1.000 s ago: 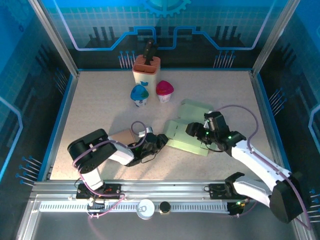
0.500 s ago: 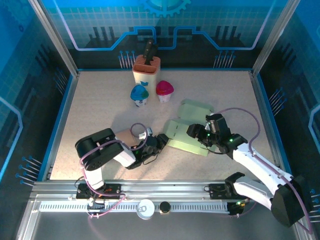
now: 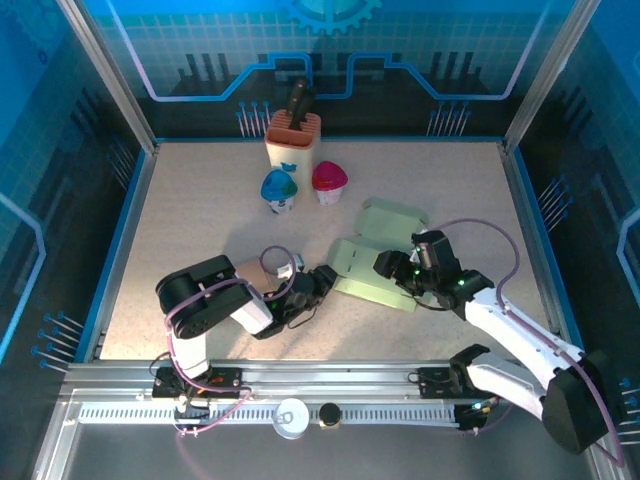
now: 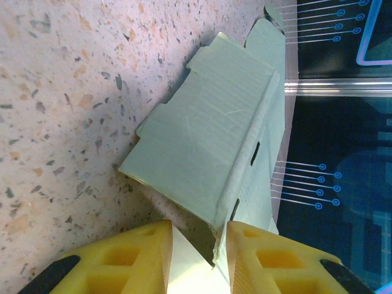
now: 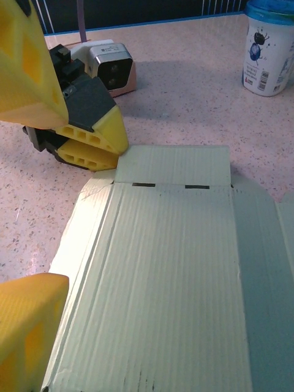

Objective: Fold the paper box

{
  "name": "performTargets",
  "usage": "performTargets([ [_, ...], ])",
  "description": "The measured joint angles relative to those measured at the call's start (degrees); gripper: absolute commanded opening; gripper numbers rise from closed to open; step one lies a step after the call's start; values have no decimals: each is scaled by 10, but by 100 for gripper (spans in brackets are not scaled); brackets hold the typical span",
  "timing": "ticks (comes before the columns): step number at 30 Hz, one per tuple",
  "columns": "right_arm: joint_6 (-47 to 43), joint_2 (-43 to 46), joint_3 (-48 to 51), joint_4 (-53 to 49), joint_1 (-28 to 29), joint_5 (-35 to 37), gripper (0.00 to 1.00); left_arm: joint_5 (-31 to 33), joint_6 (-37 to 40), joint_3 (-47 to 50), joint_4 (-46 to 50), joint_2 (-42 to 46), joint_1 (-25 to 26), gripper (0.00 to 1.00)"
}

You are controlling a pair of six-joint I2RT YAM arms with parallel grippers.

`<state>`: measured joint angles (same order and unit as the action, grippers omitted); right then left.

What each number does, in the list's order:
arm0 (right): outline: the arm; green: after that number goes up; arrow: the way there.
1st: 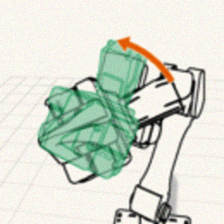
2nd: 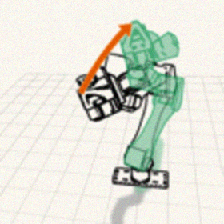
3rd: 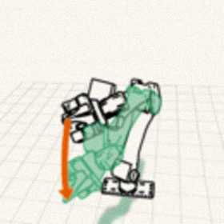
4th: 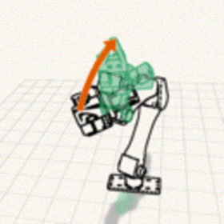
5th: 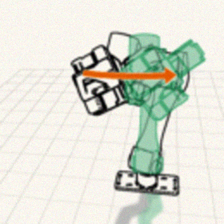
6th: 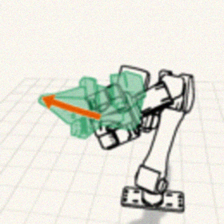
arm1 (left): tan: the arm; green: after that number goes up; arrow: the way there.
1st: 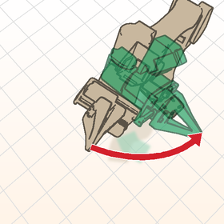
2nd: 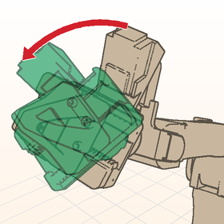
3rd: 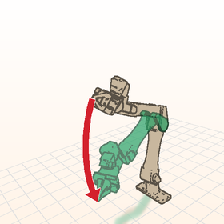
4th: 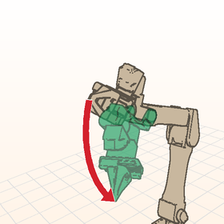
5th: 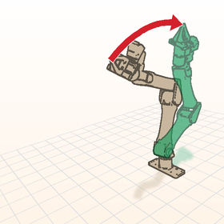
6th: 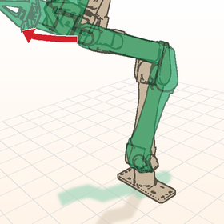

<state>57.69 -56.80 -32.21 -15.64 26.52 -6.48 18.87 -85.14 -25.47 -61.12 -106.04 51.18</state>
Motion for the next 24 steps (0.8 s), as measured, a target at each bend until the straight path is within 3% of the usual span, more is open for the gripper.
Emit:
performTargets([
  [12, 5, -7, 1, 8, 2, -2, 64, 3, 0, -14, -33, -27, -1, 23],
  [22, 17, -6, 8, 18, 16, 0, 63, 4, 9, -36, -41, -33, -11, 0],
  [24, 24, -3, 13, 19, 21, 1, 64, 4, 12, -37, -45, -35, -11, 0],
])
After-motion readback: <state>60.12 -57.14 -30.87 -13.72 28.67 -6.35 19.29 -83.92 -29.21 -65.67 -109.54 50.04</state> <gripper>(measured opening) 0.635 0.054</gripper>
